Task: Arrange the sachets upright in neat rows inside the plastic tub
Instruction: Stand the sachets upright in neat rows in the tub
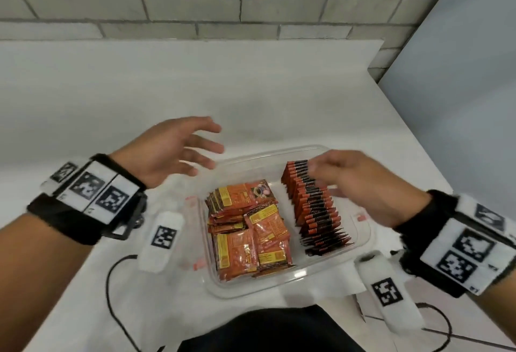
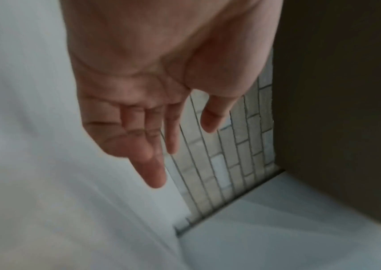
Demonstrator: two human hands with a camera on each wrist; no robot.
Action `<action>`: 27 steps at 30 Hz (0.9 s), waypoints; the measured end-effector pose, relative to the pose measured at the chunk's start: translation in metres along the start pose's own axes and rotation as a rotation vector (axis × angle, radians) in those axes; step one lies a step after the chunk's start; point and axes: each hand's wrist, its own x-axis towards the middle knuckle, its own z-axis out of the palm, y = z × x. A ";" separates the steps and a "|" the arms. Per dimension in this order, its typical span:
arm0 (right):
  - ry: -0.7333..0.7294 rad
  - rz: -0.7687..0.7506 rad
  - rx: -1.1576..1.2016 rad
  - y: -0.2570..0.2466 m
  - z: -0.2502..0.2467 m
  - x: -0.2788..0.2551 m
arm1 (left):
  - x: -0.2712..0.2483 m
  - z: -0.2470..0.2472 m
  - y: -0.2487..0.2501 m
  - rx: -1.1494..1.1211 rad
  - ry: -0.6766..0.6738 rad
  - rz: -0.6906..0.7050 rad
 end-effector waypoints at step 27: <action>-0.076 0.303 -0.353 -0.048 0.122 0.061 | 0.005 -0.033 -0.089 0.098 -0.053 0.076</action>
